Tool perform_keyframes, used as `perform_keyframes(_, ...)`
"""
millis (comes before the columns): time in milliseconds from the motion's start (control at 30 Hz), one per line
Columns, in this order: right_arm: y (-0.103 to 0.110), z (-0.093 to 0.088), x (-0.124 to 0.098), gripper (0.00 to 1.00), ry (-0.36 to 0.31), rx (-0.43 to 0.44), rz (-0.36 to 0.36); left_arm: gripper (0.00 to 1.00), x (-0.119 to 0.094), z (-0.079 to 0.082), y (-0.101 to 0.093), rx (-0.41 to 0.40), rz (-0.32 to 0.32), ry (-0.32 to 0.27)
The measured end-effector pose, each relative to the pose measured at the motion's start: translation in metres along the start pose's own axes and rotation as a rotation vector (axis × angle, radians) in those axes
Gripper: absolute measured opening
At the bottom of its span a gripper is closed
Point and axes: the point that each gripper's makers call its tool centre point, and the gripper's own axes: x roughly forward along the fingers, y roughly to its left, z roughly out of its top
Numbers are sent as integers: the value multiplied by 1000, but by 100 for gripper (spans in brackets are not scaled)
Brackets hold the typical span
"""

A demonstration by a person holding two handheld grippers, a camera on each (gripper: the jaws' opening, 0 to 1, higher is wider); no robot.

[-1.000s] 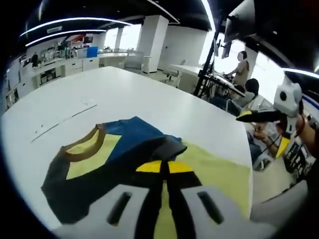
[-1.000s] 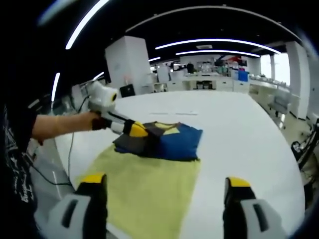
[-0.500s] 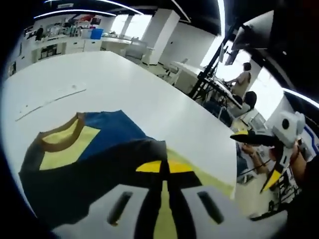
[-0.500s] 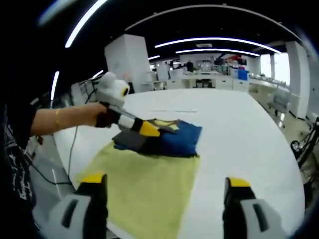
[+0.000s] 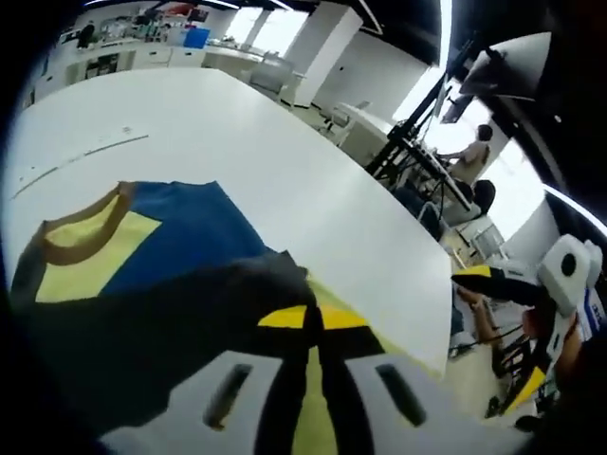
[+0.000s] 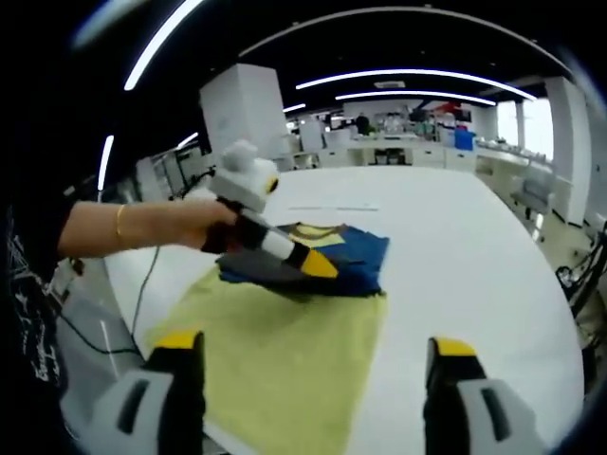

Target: Fold the garment on the visible template until the final outline fits inside the template.

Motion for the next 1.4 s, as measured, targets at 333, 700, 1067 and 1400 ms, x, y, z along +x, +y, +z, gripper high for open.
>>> perform_keyframes(333,-2,-2,-1,98,-1,8,-3,6,9,-5,-2,37,1,18)
perform_keyframes(700,-2,6,-2,100,-9,-18,9,57,-4,17,-2,256,69,-104)
perform_keyframes(1067,-2,17,4,100,-8,-49,29,99,-44,25,22,268,152,-199)
perform_keyframes(1400,2,26,16,100,-10,-73,57,99,-99,19,48,298,222,-241)
